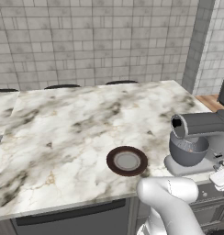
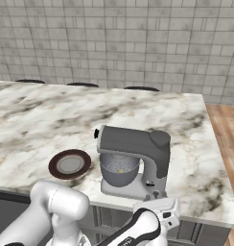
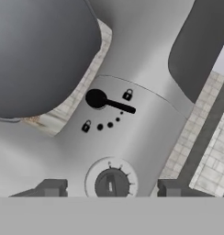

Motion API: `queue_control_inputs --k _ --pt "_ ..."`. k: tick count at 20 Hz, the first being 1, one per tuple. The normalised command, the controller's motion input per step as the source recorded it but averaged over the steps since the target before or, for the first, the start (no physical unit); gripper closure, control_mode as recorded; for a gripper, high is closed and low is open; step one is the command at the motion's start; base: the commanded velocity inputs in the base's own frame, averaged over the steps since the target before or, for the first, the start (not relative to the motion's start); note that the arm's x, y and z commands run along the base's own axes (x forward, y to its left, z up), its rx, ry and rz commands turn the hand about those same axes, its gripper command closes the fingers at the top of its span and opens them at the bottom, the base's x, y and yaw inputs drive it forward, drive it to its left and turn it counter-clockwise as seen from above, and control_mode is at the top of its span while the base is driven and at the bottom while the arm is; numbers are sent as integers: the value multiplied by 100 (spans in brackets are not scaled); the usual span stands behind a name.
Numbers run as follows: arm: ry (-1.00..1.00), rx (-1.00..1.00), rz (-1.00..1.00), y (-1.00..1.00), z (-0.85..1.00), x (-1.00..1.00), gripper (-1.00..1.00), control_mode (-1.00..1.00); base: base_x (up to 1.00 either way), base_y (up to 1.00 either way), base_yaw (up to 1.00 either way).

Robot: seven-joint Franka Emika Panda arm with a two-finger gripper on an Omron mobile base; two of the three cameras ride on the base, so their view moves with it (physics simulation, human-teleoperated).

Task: Add butter and sugar cubes to the stand mixer bowl and then turn on the stand mixer to begin making frosting.

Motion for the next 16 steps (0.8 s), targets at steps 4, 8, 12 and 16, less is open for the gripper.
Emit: queue_control_inputs --k 4,8,12,16 --pt "0 0 1 0 -3 6 100 -100 0 0 0" --pt "0 0 1 1 -2 13 100 -100 0 0 0" --pt "0 0 0 4 0 18 100 -100 0 0 0" --pt "0 0 0 1 0 1 100 -100 0 0 0"
